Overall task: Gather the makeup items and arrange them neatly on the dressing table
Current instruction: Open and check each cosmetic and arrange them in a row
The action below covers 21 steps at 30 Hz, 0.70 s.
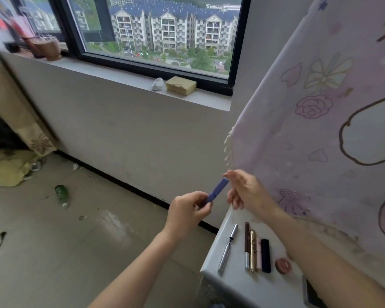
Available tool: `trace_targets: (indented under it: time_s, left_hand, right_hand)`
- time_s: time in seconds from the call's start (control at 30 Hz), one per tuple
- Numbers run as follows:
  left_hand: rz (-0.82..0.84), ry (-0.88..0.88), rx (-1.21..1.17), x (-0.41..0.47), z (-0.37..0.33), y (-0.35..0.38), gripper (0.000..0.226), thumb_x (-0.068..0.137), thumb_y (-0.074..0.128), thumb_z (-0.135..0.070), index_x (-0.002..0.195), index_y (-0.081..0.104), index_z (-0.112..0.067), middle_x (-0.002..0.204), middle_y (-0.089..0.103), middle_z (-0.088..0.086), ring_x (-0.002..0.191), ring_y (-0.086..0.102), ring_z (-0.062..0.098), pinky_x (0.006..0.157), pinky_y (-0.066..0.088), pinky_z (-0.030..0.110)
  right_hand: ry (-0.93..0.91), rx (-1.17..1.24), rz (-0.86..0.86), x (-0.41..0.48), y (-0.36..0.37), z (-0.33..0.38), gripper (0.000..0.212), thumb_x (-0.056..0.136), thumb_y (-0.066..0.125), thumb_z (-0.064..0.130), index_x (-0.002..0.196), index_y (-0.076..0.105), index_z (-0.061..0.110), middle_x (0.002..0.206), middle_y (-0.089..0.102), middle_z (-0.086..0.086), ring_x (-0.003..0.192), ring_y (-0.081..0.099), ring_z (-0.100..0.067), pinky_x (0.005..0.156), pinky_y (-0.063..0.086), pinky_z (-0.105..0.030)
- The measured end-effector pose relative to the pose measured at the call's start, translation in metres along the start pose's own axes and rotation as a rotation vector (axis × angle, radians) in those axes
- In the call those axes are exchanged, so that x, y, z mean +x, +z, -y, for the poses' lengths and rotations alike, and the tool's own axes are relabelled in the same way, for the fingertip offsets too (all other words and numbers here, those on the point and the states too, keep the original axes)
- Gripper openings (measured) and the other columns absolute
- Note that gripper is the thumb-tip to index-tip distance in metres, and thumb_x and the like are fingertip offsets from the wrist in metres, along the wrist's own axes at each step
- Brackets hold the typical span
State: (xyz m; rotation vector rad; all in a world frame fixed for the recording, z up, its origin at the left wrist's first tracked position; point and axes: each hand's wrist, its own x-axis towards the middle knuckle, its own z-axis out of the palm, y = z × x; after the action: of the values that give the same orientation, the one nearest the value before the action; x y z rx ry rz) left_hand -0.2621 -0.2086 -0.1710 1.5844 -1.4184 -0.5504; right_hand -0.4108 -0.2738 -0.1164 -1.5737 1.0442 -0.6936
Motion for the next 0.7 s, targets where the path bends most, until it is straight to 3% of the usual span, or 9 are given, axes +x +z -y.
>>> trace_targets:
  time_s: [0.1, 0.2, 0.27, 0.33, 0.37, 0.43, 0.57, 0.63, 0.7]
  left_hand:
    - [-0.052, 0.159, 0.210, 0.002, 0.006, 0.000, 0.030, 0.069, 0.049, -0.038, 0.071, 0.069, -0.016, 0.058, 0.064, 0.002, 0.054, 0.056, 0.019, 0.051, 0.049, 0.028]
    - [-0.058, 0.169, 0.273, 0.002, 0.007, -0.002, 0.033, 0.070, 0.045, -0.039, 0.069, 0.069, -0.016, 0.055, 0.062, 0.001, 0.053, 0.051, 0.014, 0.047, 0.046, 0.027]
    - [-0.056, 0.186, 0.334, 0.001, 0.009, -0.001, 0.032, 0.070, 0.045, -0.039, 0.068, 0.070, -0.018, 0.054, 0.063, -0.002, 0.051, 0.052, 0.014, 0.045, 0.046, 0.024]
    - [-0.053, 0.177, 0.349, 0.001, 0.010, 0.001, 0.031, 0.069, 0.046, -0.038, 0.067, 0.069, -0.019, 0.052, 0.062, -0.004, 0.050, 0.051, 0.014, 0.044, 0.045, 0.022]
    - [-0.050, 0.175, 0.350, -0.001, 0.010, 0.003, 0.030, 0.069, 0.045, -0.038, 0.066, 0.068, -0.019, 0.052, 0.061, -0.004, 0.050, 0.051, 0.014, 0.044, 0.044, 0.021]
    - [-0.043, 0.175, 0.356, -0.003, 0.010, 0.006, 0.029, 0.068, 0.045, -0.037, 0.064, 0.067, -0.019, 0.051, 0.060, -0.004, 0.049, 0.049, 0.013, 0.043, 0.042, 0.020]
    - [-0.020, 0.161, 0.359, -0.006, 0.012, 0.011, 0.029, 0.067, 0.044, -0.038, 0.063, 0.066, -0.020, 0.050, 0.058, -0.004, 0.066, 0.046, 0.015, 0.047, 0.034, 0.021]
    - [0.003, 0.166, 0.322, -0.006, 0.013, 0.014, 0.032, 0.067, 0.043, -0.040, 0.066, 0.068, -0.018, 0.052, 0.059, -0.001, 0.070, 0.046, 0.015, 0.053, 0.033, 0.021]
    - [0.035, 0.153, 0.280, -0.007, 0.014, 0.017, 0.040, 0.068, 0.040, -0.043, 0.068, 0.068, -0.014, 0.055, 0.059, 0.003, 0.072, 0.045, 0.017, 0.051, 0.032, 0.022]
  right_hand:
    - [-0.055, -0.191, 0.036, 0.007, 0.000, 0.006, 0.025, 0.087, 0.059, 0.013, 0.063, 0.057, 0.017, 0.039, 0.051, 0.007, 0.034, 0.042, -0.002, 0.039, 0.035, -0.014]
    - [-0.009, -0.132, 0.184, 0.009, -0.006, 0.007, 0.031, 0.082, 0.055, -0.010, 0.070, 0.059, 0.018, 0.065, 0.057, 0.000, 0.059, 0.053, -0.008, 0.049, 0.042, -0.010]
    - [0.035, -0.151, 0.274, 0.008, -0.010, 0.008, 0.023, 0.085, 0.058, 0.000, 0.089, 0.057, 0.023, 0.083, 0.056, -0.002, 0.074, 0.056, -0.014, 0.054, 0.046, -0.011]
    - [0.082, -0.197, 0.267, 0.007, -0.009, 0.006, 0.015, 0.088, 0.057, 0.020, 0.101, 0.052, 0.026, 0.082, 0.058, -0.003, 0.064, 0.058, -0.010, 0.048, 0.044, -0.011]
    - [0.080, -0.240, 0.235, 0.007, -0.007, 0.003, 0.006, 0.090, 0.055, 0.025, 0.095, 0.054, 0.022, 0.072, 0.059, -0.005, 0.051, 0.056, -0.006, 0.043, 0.041, -0.012]
    - [0.036, -0.339, 0.175, 0.007, -0.008, -0.001, 0.016, 0.091, 0.054, 0.019, 0.076, 0.057, 0.015, 0.057, 0.056, -0.005, 0.035, 0.046, -0.002, 0.039, 0.036, -0.012]
    - [0.021, -0.258, 0.282, 0.004, -0.018, -0.006, 0.023, 0.082, 0.059, -0.004, 0.079, 0.059, 0.019, 0.074, 0.058, -0.004, 0.058, 0.052, -0.001, 0.059, 0.042, -0.014]
    - [0.067, -0.291, 0.328, 0.002, -0.020, -0.008, 0.021, 0.084, 0.063, 0.010, 0.097, 0.054, 0.023, 0.085, 0.056, -0.001, 0.071, 0.054, -0.007, 0.063, 0.043, -0.013]
    - [0.130, -0.320, 0.290, 0.001, -0.017, -0.012, 0.013, 0.088, 0.057, 0.025, 0.100, 0.052, 0.022, 0.076, 0.059, 0.001, 0.061, 0.055, -0.010, 0.053, 0.041, -0.013]
